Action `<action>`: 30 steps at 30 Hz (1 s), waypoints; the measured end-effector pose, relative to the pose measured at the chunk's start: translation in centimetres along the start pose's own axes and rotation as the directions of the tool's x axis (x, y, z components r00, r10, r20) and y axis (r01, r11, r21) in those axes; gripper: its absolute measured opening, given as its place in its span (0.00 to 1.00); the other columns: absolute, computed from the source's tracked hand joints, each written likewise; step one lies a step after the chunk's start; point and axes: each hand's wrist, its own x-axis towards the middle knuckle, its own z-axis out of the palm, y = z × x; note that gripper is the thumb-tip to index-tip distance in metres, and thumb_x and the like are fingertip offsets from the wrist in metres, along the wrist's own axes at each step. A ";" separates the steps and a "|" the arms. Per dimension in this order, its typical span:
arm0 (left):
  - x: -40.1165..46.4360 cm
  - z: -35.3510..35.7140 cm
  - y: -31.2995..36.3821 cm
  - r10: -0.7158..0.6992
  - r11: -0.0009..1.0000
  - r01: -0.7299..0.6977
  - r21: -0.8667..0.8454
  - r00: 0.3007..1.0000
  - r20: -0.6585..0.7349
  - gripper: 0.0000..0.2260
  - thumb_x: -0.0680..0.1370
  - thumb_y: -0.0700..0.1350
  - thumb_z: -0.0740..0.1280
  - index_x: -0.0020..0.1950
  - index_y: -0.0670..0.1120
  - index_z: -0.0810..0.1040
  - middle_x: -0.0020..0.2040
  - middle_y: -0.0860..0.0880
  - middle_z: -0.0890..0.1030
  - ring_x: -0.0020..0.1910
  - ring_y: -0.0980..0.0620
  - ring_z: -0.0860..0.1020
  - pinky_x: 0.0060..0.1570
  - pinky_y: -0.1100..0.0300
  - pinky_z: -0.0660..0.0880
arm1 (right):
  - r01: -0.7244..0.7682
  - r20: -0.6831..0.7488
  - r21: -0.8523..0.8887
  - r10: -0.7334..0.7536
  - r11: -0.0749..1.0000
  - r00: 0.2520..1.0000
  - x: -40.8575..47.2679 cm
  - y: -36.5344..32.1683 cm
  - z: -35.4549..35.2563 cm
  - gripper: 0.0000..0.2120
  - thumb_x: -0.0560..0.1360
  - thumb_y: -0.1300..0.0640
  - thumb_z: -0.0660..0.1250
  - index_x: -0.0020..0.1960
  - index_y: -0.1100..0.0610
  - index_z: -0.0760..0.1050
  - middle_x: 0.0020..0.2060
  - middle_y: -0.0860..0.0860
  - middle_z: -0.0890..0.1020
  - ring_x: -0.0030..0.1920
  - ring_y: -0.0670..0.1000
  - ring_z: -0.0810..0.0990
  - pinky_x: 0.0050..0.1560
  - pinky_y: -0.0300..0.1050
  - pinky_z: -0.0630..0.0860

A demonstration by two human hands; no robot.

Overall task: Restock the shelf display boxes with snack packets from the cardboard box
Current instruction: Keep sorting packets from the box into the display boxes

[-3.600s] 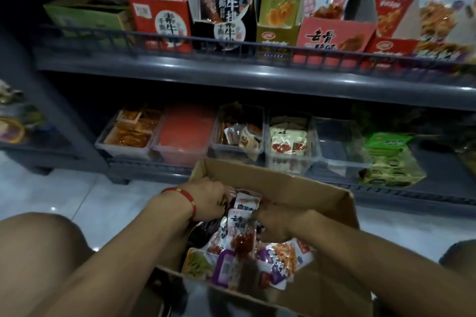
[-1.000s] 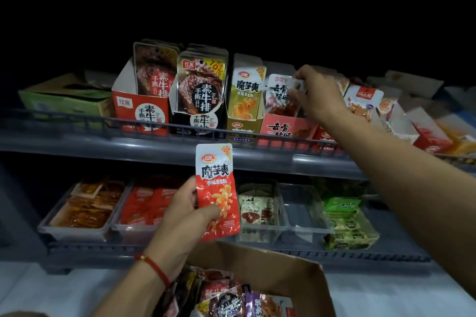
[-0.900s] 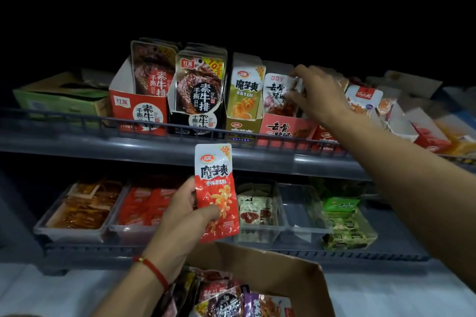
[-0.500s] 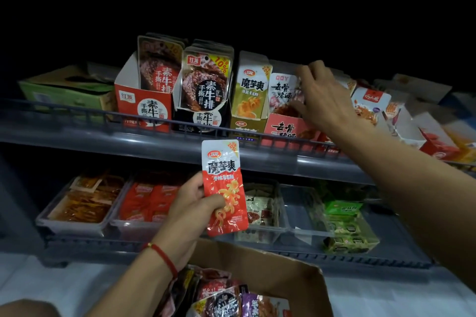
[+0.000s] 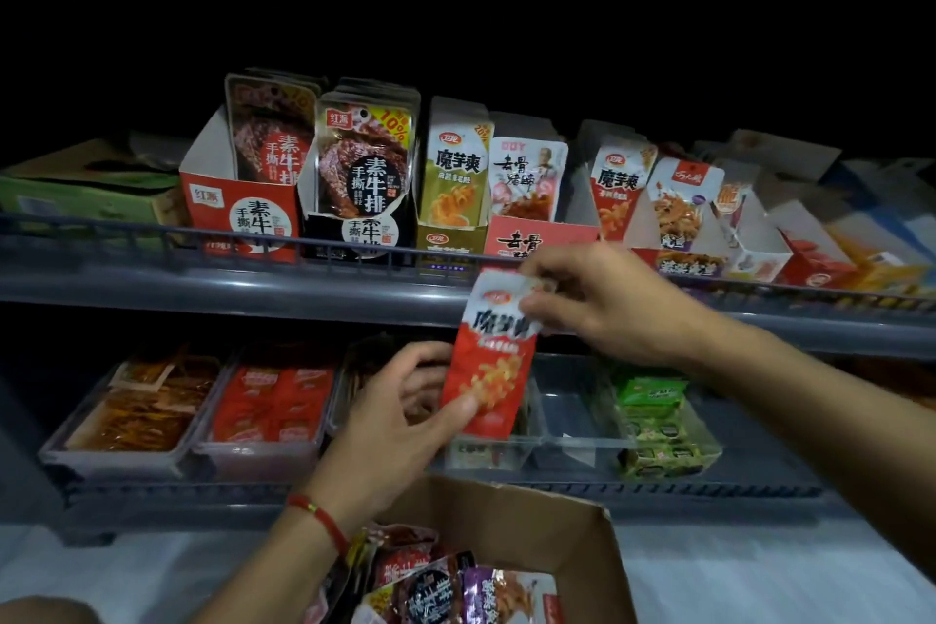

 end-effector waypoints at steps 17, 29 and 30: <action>0.1 1.7 -0.9 -0.019 0.984 0.029 0.178 0.998 -0.054 0.12 0.80 0.48 0.69 0.61 0.59 0.74 0.52 0.61 0.85 0.52 0.64 0.82 0.50 0.65 0.76 | -0.354 -0.708 -0.134 0.161 0.926 0.687 2.2 11.0 -10.8 0.11 0.83 0.57 0.63 0.63 0.57 0.76 0.56 0.57 0.82 0.52 0.53 0.80 0.52 0.50 0.79; 0.7 0.8 -1.6 -0.053 0.977 0.065 0.201 0.996 -0.065 0.13 0.81 0.46 0.69 0.62 0.60 0.73 0.52 0.61 0.85 0.53 0.65 0.81 0.55 0.59 0.77 | -0.370 -0.633 -0.205 0.165 0.906 0.756 2.8 12.5 -10.2 0.09 0.83 0.57 0.62 0.62 0.56 0.75 0.55 0.58 0.82 0.55 0.58 0.81 0.52 0.54 0.80; 0.8 0.9 -1.6 -0.054 0.977 0.066 0.203 0.997 -0.063 0.14 0.81 0.45 0.70 0.62 0.60 0.74 0.52 0.61 0.85 0.53 0.64 0.81 0.55 0.58 0.78 | -0.368 -0.614 -0.236 0.155 0.900 0.774 3.1 12.5 -9.7 0.08 0.83 0.56 0.62 0.61 0.56 0.75 0.55 0.58 0.82 0.54 0.59 0.82 0.51 0.55 0.80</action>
